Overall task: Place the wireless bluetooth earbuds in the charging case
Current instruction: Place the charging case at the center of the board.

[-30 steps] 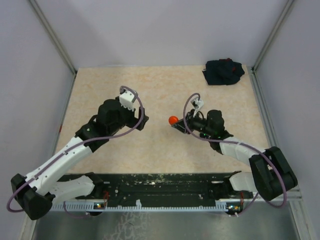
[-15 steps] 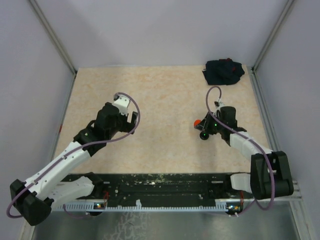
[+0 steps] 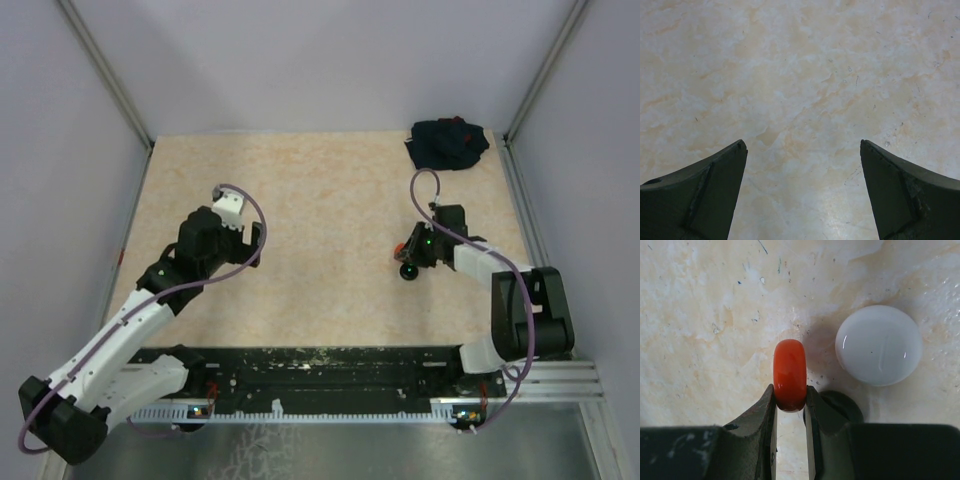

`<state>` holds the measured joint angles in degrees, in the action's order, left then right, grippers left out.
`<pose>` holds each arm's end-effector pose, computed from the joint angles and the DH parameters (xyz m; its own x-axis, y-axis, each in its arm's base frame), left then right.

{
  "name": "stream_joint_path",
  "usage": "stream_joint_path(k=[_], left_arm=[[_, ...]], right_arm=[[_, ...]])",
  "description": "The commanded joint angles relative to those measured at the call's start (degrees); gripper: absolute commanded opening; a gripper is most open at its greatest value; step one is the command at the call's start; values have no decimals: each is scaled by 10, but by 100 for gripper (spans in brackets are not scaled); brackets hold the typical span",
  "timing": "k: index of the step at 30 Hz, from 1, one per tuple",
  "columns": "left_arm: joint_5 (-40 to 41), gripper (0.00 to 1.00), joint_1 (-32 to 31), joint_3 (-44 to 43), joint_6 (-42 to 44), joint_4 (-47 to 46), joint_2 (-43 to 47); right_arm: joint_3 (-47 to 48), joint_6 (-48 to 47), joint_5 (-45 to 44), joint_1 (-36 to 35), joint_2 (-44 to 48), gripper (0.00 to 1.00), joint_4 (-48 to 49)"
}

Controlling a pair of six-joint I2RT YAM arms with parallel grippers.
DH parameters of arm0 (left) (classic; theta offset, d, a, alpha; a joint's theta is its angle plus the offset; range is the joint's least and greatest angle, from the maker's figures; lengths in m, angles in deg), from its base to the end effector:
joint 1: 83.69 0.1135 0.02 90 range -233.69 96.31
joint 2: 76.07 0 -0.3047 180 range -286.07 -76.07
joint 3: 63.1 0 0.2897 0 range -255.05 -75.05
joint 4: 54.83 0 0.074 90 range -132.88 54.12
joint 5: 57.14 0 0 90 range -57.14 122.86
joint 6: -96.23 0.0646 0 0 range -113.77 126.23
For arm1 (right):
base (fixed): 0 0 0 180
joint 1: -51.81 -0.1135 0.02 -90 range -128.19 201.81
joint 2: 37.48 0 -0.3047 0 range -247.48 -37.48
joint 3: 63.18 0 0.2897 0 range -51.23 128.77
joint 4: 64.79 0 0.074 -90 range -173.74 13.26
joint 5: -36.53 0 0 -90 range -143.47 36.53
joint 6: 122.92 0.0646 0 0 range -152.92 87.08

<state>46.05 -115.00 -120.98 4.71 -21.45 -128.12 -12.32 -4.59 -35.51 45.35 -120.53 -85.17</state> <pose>0.2146 -0.1133 0.3199 -0.4039 0.2154 -0.8891 0.3225 0.9430 0.0820 0.3064 0.0547 0.1541 -0.8337 0.3599 -0.4188 0.1163 0.8559 0.5040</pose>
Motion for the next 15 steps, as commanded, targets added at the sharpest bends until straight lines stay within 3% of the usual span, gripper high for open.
stream_joint_path(k=[1, 15], left_arm=[[-47, 98, 20, 6, -9, -18, 16], [-119, 98, 70, 19, -23, -32, 53]], right_arm=[[38, -12, -19, 2, -5, 21, -19], [44, -30, -73, 2, 36, 44, -50]])
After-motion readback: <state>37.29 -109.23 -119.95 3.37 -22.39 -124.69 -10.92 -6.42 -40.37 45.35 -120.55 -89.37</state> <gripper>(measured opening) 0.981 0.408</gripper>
